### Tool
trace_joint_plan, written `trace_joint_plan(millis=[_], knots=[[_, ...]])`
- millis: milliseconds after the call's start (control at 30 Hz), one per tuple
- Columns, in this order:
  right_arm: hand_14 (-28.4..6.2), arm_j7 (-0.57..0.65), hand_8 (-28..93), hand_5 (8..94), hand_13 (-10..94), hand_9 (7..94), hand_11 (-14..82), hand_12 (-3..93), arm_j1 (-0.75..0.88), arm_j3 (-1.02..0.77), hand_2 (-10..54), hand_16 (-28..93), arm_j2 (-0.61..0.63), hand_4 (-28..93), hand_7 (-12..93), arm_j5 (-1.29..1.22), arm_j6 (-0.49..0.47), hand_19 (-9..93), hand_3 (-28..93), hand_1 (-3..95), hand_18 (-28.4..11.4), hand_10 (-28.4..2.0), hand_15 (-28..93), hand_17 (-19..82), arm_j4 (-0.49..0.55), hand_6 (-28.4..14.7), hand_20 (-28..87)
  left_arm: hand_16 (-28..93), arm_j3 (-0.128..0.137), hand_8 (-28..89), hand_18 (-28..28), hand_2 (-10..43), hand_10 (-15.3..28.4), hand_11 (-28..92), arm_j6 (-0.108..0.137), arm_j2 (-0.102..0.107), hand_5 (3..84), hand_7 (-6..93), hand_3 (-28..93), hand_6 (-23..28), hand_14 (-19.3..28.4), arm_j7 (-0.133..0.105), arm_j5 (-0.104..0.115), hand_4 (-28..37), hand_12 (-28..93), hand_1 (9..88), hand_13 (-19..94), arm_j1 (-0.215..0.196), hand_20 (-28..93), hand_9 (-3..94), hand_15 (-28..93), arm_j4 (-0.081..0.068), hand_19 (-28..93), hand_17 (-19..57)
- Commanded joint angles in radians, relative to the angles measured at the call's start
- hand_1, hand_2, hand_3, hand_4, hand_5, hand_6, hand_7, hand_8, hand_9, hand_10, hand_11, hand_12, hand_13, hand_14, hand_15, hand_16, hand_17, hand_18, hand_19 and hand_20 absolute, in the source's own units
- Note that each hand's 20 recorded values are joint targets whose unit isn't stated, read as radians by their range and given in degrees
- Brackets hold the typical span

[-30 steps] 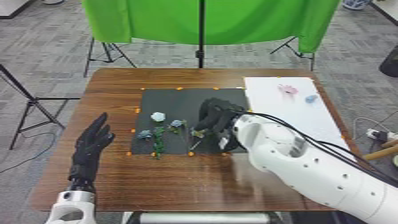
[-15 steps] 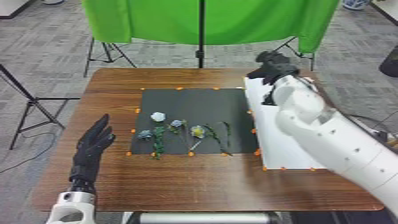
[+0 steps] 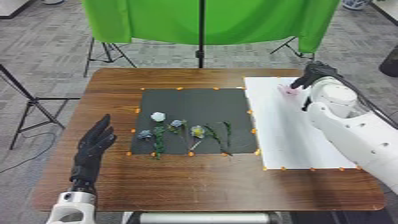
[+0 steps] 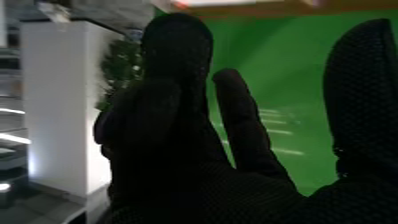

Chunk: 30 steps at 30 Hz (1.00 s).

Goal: Arrange flowers

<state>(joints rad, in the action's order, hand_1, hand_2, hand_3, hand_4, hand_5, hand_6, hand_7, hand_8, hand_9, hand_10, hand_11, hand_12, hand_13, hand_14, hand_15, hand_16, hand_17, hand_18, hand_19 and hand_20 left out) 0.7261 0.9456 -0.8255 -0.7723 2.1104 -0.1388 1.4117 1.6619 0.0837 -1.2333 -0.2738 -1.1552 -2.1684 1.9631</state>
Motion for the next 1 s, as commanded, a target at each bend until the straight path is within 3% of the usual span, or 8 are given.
trace_joint_plan(millis=[33, 100, 267, 367, 533, 700, 833, 1000], knots=[[-8.6, 0.034, -4, 42.3, 79, 44.7, 5.2, 19.0, 0.048, -0.022, -9.5, 30, 0.015, -18, 4, -0.04, -0.05, 93, 58, 32.3, -14.3, -23.6, 55, 56, -0.063, -4.8, 45, 5, -0.016, -4, 9.6, -9.5, 7.3, 2, -0.03, -0.026, 31.0, 6.6, 59, 3.5, 11.2, 0.021, -0.007, -15.3, 18, 36.2, 21, -0.018, 19, 23.0, 4, -0.008, 1, 3.2], [-8.4, 0.013, -4, 42.8, 80, 46.6, 5.8, 19.0, 0.066, -0.017, -9.5, 30, 0.016, -18, 4, -0.048, 0.006, 93, 58, 32.9, -14.2, -23.1, 55, 56, -0.082, -3.6, 45, 5, -0.016, -4, 9.6, -9.5, 7.3, 2, -0.036, -0.026, 31.1, 6.6, 59, 3.6, 11.2, 0.023, -0.009, -15.3, 18, 36.2, 21, -0.016, 19, 23.1, 4, -0.008, 1, 3.2], [-5.9, -0.051, -7, 50.0, 85, 58.4, 10.3, 19.2, 0.091, 0.029, -9.5, 30, 0.017, -19, 10, 0.017, 0.185, 93, 60, 38.9, -12.3, -17.9, 57, 60, -0.136, -0.2, 46, 5, -0.014, -4, 9.6, -9.5, 7.5, 2, -0.042, -0.027, 31.2, 6.4, 59, 3.5, 11.3, 0.03, -0.01, -15.3, 18, 36.1, 21, -0.017, 19, 23.3, 4, -0.007, 1, 3.1], [-3.6, -0.094, -9, 61.7, 89, 70.9, 16.4, 18.8, 0.095, 0.053, -9.5, 30, 0.02, -21, 15, 0.018, 0.297, 93, 63, 48.5, -10.2, -13.9, 57, 65, -0.163, 1.1, 49, 5, -0.013, -4, 9.6, -9.5, 7.5, 2, -0.039, -0.029, 31.3, 6.4, 59, 3.6, 11.3, 0.027, -0.008, -15.3, 18, 36.0, 21, -0.019, 19, 23.4, 4, -0.006, 1, 3.0], [-2.0, -0.119, 7, 76.2, 93, 87.5, 7.4, 34.1, 0.121, 0.038, -9.5, 32, 0.036, -18, 19, 0.053, 0.437, 93, 51, 62.3, -9.5, -9.3, 57, 69, -0.13, 0.5, 53, 5, -0.011, -4, 9.7, -9.5, 7.6, 2, -0.042, -0.029, 31.5, 6.4, 59, 3.5, 11.4, 0.037, -0.009, -15.1, 18, 35.9, 21, -0.021, 19, 23.6, 4, -0.005, 1, 2.9], [-1.5, -0.162, 10, 80.8, 94, 92.3, 7.5, 36.6, 0.166, -0.019, -9.5, 31, 0.088, -17, 19, 0.041, 0.446, 93, 52, 64.6, -9.4, -9.0, 59, 70, 0.088, -0.1, 54, 5, -0.007, -4, 9.7, -9.5, 7.6, 2, -0.041, -0.027, 31.5, 6.3, 59, 3.5, 11.4, 0.038, -0.006, -15.1, 18, 35.8, 21, -0.025, 18, 23.7, 4, -0.004, 1, 2.8], [-1.4, -0.237, 10, 81.1, 94, 92.4, 7.2, 37.3, 0.116, 0.064, -9.5, 31, 0.107, -17, 19, -0.018, 0.414, 93, 52, 64.3, -9.2, -9.0, 59, 70, 0.258, -0.2, 55, 5, -0.006, -4, 9.7, -9.5, 7.6, 2, -0.049, -0.023, 31.6, 6.3, 59, 3.4, 11.5, 0.043, -0.007, -15.1, 18, 35.7, 22, -0.024, 18, 23.8, 4, -0.005, 1, 2.7], [-1.1, -0.335, 10, 80.8, 94, 92.0, 7.1, 37.6, 0.039, 0.193, -9.5, 31, 0.066, -17, 19, -0.128, 0.302, 93, 53, 63.7, -9.0, -8.9, 59, 70, 0.348, 0.1, 55, 5, -0.012, -4, 9.8, -9.5, 7.7, 2, -0.065, -0.023, 31.6, 6.1, 59, 3.4, 11.5, 0.044, -0.012, -15.1, 18, 35.7, 22, -0.012, 18, 23.8, 4, -0.008, 1, 2.7]])
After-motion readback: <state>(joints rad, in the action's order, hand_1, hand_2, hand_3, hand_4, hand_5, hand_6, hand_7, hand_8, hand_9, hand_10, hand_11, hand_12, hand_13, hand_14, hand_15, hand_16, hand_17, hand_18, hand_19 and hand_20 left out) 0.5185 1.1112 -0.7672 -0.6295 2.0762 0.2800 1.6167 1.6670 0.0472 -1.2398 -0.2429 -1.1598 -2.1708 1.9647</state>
